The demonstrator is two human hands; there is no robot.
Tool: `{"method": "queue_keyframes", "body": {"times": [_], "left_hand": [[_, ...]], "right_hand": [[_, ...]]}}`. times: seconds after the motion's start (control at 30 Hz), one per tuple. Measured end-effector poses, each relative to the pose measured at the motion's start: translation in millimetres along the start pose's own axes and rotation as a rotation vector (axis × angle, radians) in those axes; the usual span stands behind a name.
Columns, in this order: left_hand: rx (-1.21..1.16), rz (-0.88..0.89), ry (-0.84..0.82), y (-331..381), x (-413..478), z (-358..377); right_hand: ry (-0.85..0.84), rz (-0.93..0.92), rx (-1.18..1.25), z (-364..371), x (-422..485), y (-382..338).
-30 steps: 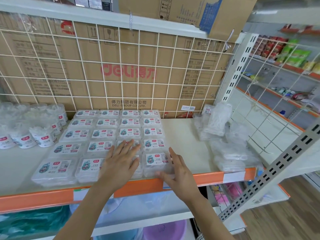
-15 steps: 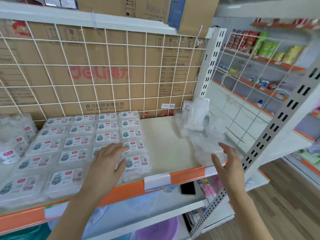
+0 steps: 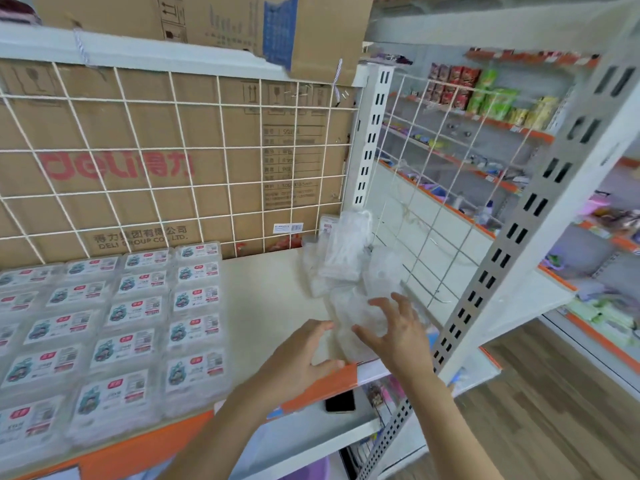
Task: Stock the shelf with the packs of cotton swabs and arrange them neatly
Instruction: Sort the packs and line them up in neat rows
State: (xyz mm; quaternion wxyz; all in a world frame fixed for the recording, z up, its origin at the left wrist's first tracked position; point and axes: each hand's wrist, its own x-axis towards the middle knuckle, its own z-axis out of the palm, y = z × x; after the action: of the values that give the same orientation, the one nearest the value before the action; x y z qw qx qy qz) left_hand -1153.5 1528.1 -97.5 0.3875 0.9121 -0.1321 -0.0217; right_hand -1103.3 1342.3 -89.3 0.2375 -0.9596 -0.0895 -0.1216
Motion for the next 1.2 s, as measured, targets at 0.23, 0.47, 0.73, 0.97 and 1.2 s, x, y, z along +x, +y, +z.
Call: {"method": "queue_keyframes", "body": {"times": [0.23, 0.47, 0.73, 0.97, 1.2], "left_hand": [[-0.014, -0.058, 0.114, 6.3, 29.7, 30.4], [-0.188, -0.114, 0.114, 3.1, 22.2, 15.5], [-1.159, -0.414, 0.347, 19.1, 8.3, -38.5], [-1.447, -0.426, 0.337, 26.4, 0.8, -53.1], [-1.405, -0.416, 0.449, 29.9, -6.8, -53.0]], "right_hand": [[-0.034, 0.006, 0.06, -5.3, 3.4, 7.7], [-0.013, 0.134, 0.712, -27.2, 6.4, 0.5], [-0.275, 0.543, 1.733, -44.6, 25.9, -18.6], [-0.467, 0.612, 1.841, -35.5, 38.1, -33.7], [-0.476, 0.56, 1.615, -13.5, 44.2, -40.6]]}}
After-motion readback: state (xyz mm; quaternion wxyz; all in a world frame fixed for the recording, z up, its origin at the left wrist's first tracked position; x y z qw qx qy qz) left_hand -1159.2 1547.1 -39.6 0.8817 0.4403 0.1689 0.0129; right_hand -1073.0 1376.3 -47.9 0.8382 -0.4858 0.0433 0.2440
